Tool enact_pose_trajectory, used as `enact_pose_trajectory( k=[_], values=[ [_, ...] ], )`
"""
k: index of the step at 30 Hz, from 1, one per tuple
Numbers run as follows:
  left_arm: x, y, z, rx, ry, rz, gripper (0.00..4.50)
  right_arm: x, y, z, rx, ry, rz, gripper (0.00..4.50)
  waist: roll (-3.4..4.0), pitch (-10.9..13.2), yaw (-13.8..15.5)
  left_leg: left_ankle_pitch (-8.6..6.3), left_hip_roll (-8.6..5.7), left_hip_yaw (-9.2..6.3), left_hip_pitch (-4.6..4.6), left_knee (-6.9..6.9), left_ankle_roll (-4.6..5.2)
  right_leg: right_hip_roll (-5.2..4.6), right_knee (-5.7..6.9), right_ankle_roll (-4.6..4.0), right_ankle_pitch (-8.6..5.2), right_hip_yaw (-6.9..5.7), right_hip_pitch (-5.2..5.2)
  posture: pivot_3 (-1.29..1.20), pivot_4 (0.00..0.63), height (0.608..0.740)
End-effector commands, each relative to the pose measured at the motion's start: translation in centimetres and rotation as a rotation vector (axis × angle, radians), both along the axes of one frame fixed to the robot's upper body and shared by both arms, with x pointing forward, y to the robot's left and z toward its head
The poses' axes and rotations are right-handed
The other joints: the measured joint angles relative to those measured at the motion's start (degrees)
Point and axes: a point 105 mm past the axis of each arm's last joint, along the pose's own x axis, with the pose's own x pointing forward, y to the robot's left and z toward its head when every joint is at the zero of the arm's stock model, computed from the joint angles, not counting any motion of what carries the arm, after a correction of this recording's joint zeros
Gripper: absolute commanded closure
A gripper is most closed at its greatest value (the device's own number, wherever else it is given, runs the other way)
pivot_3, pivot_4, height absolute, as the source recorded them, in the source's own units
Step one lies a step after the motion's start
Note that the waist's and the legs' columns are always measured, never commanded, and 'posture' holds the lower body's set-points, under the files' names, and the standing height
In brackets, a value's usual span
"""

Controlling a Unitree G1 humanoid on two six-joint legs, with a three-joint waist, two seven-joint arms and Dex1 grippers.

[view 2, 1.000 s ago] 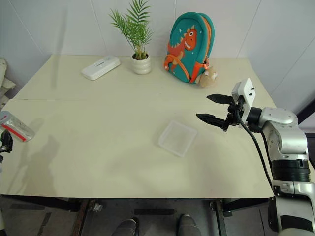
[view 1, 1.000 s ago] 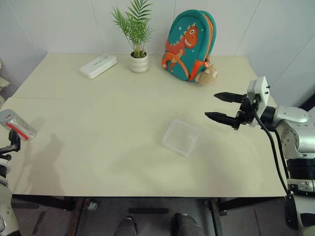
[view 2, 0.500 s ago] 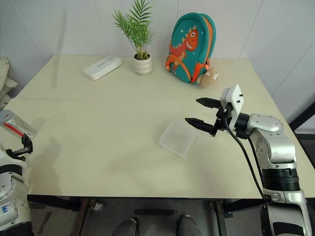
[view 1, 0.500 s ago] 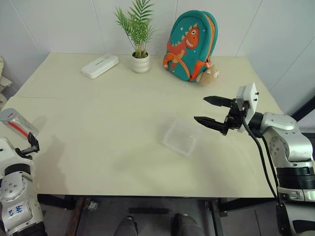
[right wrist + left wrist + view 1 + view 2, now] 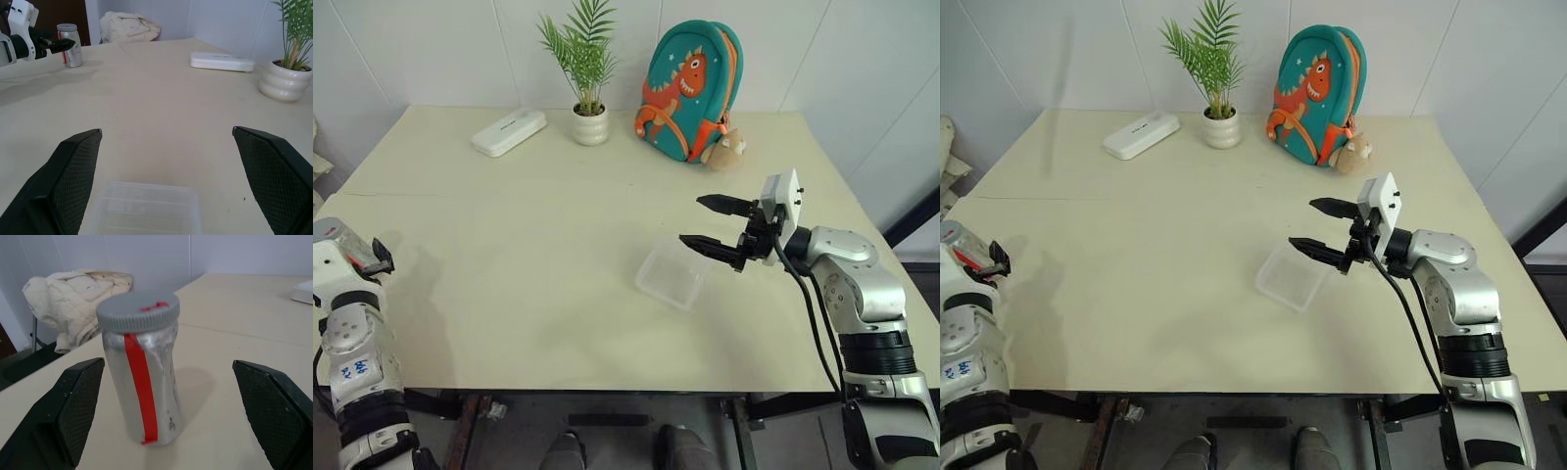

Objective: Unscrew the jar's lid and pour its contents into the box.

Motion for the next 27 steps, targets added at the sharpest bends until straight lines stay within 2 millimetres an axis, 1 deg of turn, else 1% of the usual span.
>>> enact_pose_trajectory(
  k=[1,5,10,22,27],
  values=[
    [-0.1,1.0,1.4,0.033,-0.028,0.027,0.03,-0.3,0.4,1.1,0.013,-0.056,0.015,0.0,0.0,0.0,0.0,0.0,0.0,0.0,0.0,-0.01,0.0,0.01,0.01,0.0,0.0,0.0,-0.01,0.0,0.15,0.74],
    [0.6,1.3,1.2,0.018,-0.004,0.028,0.03,-0.2,0.6,1.2,0.02,-0.067,0.017,0.0,0.0,0.0,0.0,0.0,0.0,0.0,0.0,-0.01,0.0,0.0,0.04,0.0,0.0,-0.01,-0.01,0.0,0.15,0.74],
    [0.8,1.7,1.2,0.003,-0.011,0.035,0.03,-0.2,0.6,1.4,0.027,-0.076,0.008,0.0,0.0,0.0,0.0,0.0,0.0,0.0,0.0,-0.01,-0.01,0.0,0.06,0.01,0.0,-0.01,-0.02,0.0,0.15,0.74],
    [1.5,3.5,1.5,0.003,0.016,0.064,0.03,-0.1,0.3,1.7,0.024,-0.095,-0.02,0.0,0.0,0.0,-0.1,0.01,0.0,0.0,0.01,-0.01,-0.02,0.0,0.08,0.01,0.0,-0.02,-0.02,0.0,0.15,0.74],
    [2.0,3.7,1.7,0.002,0.025,0.051,0.03,0.0,0.3,1.8,0.019,-0.099,-0.027,0.0,0.0,0.0,0.0,0.01,0.0,0.01,0.0,-0.03,-0.02,0.0,0.08,0.02,0.0,-0.03,-0.03,0.0,0.15,0.74]
  ],
)
